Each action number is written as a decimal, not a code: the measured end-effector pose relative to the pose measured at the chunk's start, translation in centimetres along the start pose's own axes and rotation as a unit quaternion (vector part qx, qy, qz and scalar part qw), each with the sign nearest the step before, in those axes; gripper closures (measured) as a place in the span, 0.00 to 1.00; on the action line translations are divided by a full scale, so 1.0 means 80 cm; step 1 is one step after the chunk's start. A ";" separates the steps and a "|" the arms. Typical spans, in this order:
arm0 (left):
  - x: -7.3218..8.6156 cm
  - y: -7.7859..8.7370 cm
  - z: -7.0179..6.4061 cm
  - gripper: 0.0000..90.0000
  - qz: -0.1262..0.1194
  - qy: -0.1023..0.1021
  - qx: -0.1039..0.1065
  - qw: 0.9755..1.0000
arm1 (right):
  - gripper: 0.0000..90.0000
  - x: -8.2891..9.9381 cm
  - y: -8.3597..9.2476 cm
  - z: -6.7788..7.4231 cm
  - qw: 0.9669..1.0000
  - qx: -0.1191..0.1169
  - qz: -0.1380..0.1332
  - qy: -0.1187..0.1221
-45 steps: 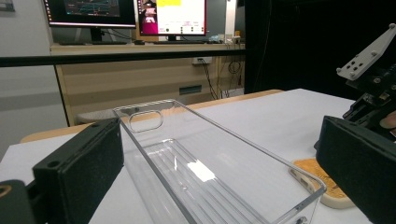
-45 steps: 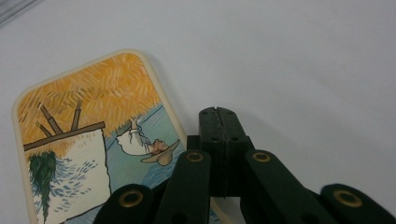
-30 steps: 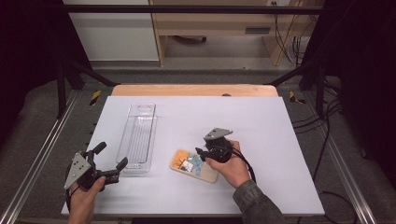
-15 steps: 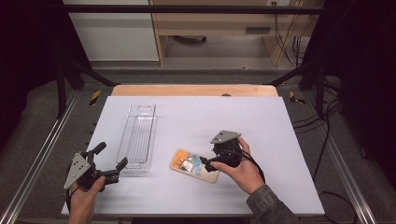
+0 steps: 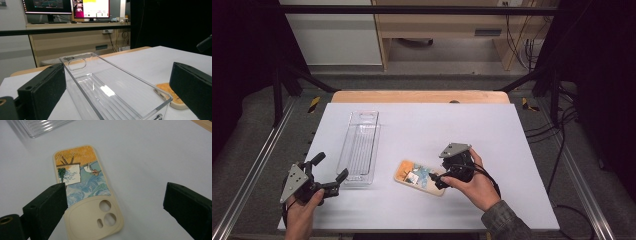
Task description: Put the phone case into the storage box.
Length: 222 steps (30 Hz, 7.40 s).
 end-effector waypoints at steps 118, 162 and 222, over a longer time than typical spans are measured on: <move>0.000 -0.001 -0.002 0.00 0.003 -0.002 0.007 1.000 | 0.07 0.034 -0.073 0.012 0.984 -0.092 0.145 0.052; -0.038 -0.021 -0.045 0.00 0.027 -0.087 0.045 0.995 | 0.13 -0.010 -0.006 -0.029 0.987 -0.077 0.139 0.017; -0.108 -0.174 -0.126 0.03 0.098 -0.288 0.101 0.947 | 0.13 -0.120 0.013 -0.061 0.981 -0.086 0.173 0.034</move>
Point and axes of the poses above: each handheld gripper's, and its own axes: y roughly backward along the jaws, x roughly out of its underside, z roughly to its left, the point moved 2 cm from there along -y, roughly forward along the jaws, and after that the axes turned 1 degree about -y, right-handed, at the moved point
